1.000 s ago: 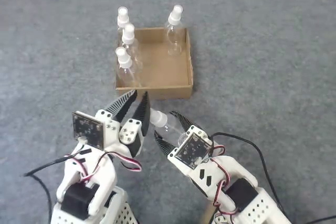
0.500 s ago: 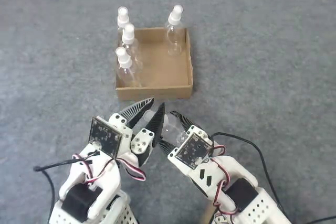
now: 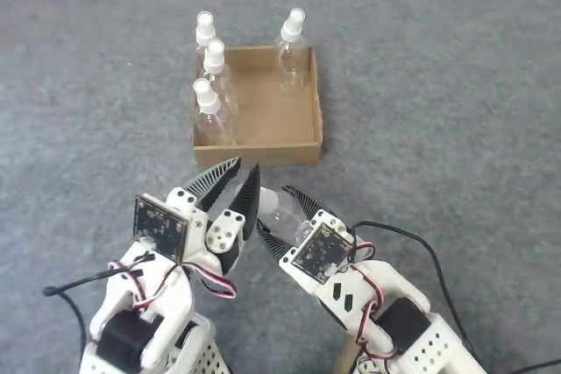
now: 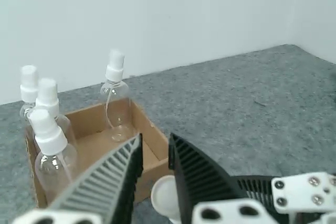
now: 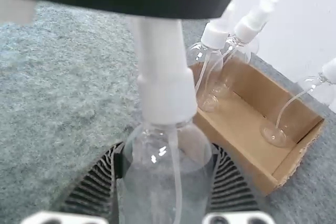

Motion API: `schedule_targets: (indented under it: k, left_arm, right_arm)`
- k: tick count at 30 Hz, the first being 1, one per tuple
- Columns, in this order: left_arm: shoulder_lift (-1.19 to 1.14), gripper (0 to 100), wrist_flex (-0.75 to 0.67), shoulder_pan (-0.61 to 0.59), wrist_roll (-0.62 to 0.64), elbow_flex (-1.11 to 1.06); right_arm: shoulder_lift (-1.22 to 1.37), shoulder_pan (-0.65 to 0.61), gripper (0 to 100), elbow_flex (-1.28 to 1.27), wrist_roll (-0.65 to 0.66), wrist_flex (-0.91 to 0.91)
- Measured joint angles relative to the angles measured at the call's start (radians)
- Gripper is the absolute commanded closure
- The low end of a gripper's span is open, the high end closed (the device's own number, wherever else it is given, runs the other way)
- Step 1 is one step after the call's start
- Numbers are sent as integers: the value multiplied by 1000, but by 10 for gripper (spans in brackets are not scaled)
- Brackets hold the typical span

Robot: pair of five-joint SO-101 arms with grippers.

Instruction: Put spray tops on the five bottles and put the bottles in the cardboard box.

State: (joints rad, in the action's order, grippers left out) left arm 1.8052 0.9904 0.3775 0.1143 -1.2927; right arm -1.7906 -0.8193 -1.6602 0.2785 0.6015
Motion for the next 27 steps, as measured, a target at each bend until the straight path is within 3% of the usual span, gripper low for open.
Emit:
schedule_targets:
  k: [13, 27]
  left_arm:
    - [0, 924, 78, 256, -98, 20]
    - [0, 923, 169, 259, -103, 95]
  right_arm:
    - [0, 31, 961, 0, 2, -15]
    - [-2, 35, 961, 0, 2, -17]
